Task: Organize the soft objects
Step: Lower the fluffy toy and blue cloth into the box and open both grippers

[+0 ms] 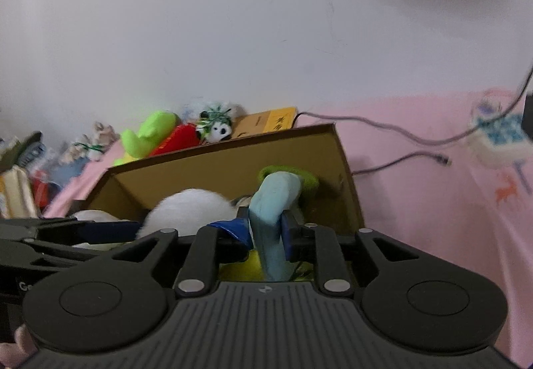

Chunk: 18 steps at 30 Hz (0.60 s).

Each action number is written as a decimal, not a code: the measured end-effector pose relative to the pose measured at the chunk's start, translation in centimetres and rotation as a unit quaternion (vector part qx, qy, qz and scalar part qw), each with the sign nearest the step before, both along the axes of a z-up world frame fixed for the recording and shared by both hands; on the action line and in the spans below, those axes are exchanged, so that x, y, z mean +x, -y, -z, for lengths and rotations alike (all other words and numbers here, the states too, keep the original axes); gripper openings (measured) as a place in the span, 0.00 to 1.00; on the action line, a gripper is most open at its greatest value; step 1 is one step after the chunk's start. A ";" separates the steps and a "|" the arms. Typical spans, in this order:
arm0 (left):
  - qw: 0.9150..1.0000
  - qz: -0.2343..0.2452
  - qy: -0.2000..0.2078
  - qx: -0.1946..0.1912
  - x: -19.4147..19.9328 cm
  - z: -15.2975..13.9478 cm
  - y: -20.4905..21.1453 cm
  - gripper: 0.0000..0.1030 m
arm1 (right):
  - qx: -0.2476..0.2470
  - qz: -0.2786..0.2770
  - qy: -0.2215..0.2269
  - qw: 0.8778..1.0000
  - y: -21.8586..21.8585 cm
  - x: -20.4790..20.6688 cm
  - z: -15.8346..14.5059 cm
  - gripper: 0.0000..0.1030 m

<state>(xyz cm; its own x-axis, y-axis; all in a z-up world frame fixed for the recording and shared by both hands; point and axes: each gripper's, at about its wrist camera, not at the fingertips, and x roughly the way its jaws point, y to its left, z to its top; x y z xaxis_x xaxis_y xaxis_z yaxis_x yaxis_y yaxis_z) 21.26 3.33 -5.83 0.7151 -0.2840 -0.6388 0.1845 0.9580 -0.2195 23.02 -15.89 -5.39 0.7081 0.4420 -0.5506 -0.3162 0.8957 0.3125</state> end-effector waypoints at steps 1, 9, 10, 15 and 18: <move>1.000 0.000 0.002 -0.002 -0.5 -0.2 -0.2 0.71 | 0.014 -0.002 -0.007 1.000 0.3 -0.3 -0.2 0.03; 0.999 -0.028 0.017 -0.021 -4.6 -2.1 -2.2 0.72 | 0.057 0.013 -0.010 0.998 1.4 -3.4 -1.9 0.05; 0.999 -0.034 0.021 -0.020 -5.3 -2.5 -2.4 0.72 | 0.060 0.015 -0.009 0.998 1.5 -3.9 -2.1 0.05; 0.997 -0.064 0.028 0.020 -7.9 -4.1 -2.2 0.72 | 0.060 0.020 0.011 0.998 1.5 -6.4 -3.0 0.05; 0.995 -0.086 0.022 0.049 -9.2 -4.6 -1.8 0.73 | 0.051 0.026 0.020 0.998 1.3 -7.9 -3.4 0.06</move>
